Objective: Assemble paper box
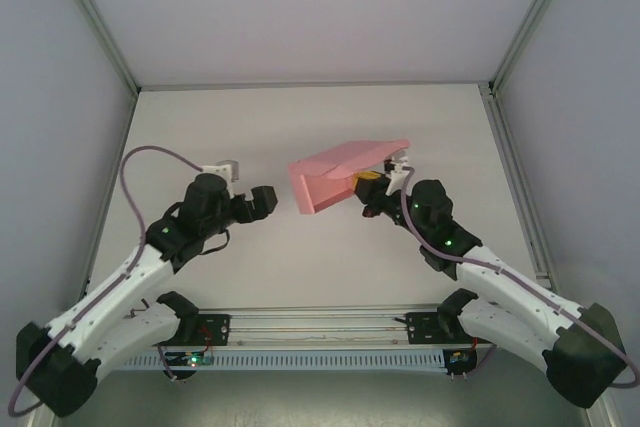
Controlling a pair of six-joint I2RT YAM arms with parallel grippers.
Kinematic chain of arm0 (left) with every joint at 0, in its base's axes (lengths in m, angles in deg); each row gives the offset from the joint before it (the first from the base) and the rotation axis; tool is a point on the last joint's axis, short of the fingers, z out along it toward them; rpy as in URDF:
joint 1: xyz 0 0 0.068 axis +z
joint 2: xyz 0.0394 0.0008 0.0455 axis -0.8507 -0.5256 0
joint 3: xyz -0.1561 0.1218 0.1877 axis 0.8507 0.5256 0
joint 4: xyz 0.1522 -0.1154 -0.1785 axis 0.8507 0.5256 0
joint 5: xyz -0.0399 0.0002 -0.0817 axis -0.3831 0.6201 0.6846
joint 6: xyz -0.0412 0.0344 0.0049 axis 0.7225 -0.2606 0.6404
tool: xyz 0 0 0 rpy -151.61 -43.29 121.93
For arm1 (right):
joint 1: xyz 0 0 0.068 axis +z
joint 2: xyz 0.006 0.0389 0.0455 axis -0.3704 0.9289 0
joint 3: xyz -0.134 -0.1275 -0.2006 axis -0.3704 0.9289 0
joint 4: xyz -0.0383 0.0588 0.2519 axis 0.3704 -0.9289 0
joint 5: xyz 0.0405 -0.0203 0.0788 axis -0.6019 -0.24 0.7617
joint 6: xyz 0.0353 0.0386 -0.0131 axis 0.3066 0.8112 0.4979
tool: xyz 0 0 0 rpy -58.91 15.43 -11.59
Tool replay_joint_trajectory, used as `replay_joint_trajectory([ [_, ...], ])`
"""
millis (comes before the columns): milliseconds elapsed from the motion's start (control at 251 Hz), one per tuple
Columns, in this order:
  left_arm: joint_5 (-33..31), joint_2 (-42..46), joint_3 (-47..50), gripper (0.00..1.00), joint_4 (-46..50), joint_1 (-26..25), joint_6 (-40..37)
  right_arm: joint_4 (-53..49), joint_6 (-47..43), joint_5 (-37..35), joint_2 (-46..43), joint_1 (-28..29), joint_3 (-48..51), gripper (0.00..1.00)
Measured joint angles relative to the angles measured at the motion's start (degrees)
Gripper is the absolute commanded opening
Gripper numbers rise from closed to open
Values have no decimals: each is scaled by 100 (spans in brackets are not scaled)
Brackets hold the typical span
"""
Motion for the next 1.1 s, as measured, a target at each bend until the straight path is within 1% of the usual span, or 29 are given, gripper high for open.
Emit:
replay_joint_trajectory([
  [84,459,-625,-39,100,-527,-2,-66,55,-201,490,380,286,-343,0],
  [168,798,-1040,-234,100,-828,-4,-179,72,-372,774,734,455,-651,0],
  [267,1121,-1300,-518,100,-1202,-9,-321,-59,-645,844,1088,522,-966,0],
  [335,1139,-1357,-645,100,-1248,0,-369,-234,-890,699,1255,581,-1222,0],
  [475,1110,-1379,-695,100,-1152,26,-483,-846,-1600,-155,1473,960,-1891,0],
  [611,881,-1414,-811,100,-837,35,-527,-1486,-2177,-1377,1792,1462,-2422,0],
  [726,688,-1545,-973,100,-525,55,-590,-1971,-2494,-2472,2138,1843,-2793,0],
  [826,514,-1672,-1093,100,-221,63,-671,-2332,-2568,-3292,2439,2059,-3058,0],
  [982,413,-1770,-1106,100,-33,61,-769,-2817,-2439,-4439,2859,2361,-3377,0],
  [1046,376,-1773,-1108,100,15,61,-798,-2940,-2369,-4721,2977,2402,-3462,0],
  [1101,345,-1784,-1110,100,50,59,-811,-2966,-2321,-4778,3021,2400,-3462,0],
])
